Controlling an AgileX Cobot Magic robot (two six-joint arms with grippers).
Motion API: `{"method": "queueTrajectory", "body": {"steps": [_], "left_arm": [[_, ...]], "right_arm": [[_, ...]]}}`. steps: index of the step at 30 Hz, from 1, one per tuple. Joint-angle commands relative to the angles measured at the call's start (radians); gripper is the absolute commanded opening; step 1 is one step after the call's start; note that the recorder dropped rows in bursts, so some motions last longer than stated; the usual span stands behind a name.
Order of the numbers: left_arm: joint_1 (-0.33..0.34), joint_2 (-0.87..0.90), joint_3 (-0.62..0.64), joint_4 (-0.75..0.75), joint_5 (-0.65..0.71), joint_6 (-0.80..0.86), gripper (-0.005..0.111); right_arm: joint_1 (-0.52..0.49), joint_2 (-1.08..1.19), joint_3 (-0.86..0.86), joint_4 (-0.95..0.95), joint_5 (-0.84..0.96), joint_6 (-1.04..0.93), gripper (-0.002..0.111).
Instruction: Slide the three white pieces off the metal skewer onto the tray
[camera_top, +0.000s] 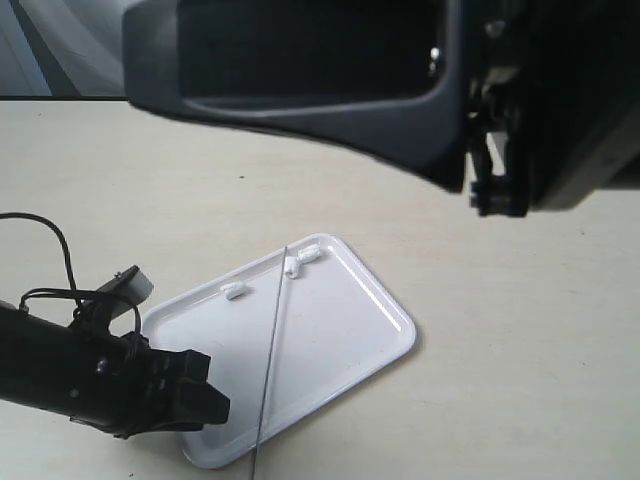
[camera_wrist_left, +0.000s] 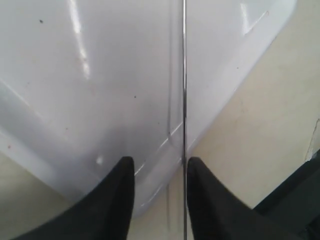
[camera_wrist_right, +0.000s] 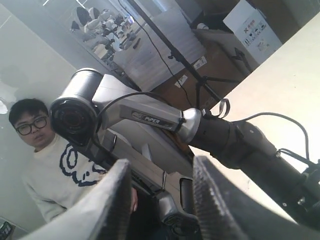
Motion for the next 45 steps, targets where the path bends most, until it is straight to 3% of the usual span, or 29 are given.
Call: {"method": "queueTrajectory", "body": {"steps": [1,6,8,15,23,27,30,32,36,42,45], "left_arm": [[-0.001,-0.002,-0.007,-0.063,0.014,0.035,0.025],[-0.001,-0.029,-0.02,-0.065,0.014,0.035,0.0],[-0.001,-0.055,-0.028,-0.065,0.005,0.037,0.0],[-0.001,-0.206,-0.06,-0.01,-0.132,0.033,0.0],[-0.001,-0.424,-0.066,0.227,-0.323,-0.056,0.0],[-0.001,-0.532,-0.066,0.425,-0.384,-0.089,0.0],[-0.001,-0.623,-0.066,0.44,-0.43,-0.176,0.0],[-0.001,-0.696,-0.066,0.46,-0.443,-0.176,0.0],[-0.001,-0.835,-0.066,0.641,-0.436,-0.201,0.0],[-0.001,-1.005,-0.066,0.917,-0.468,-0.468,0.0],[-0.001,-1.059,-0.061,1.144,-0.409,-0.653,0.0]], "right_arm": [[-0.003,-0.018,-0.004,-0.055,0.009,-0.001,0.04],[-0.003,-0.055,-0.004,-0.213,-0.004,0.049,0.04],[-0.003,-0.073,-0.004,-0.324,-0.005,0.122,0.038],[-0.003,-0.106,0.021,-0.949,0.09,0.536,-0.001],[-0.003,-0.168,0.227,-1.632,0.039,1.079,-0.001],[-0.003,-0.225,0.347,-1.964,0.027,1.414,-0.001],[-0.003,-0.278,0.417,-2.16,0.031,1.593,-0.001],[-0.003,-0.317,0.455,-2.238,0.031,1.663,-0.001],[-0.003,-0.406,0.509,-2.344,0.037,1.704,-0.001],[-0.003,-0.512,0.516,-2.403,0.058,1.712,-0.001],[-0.003,-0.532,0.516,-2.401,0.123,1.712,-0.001]]}}
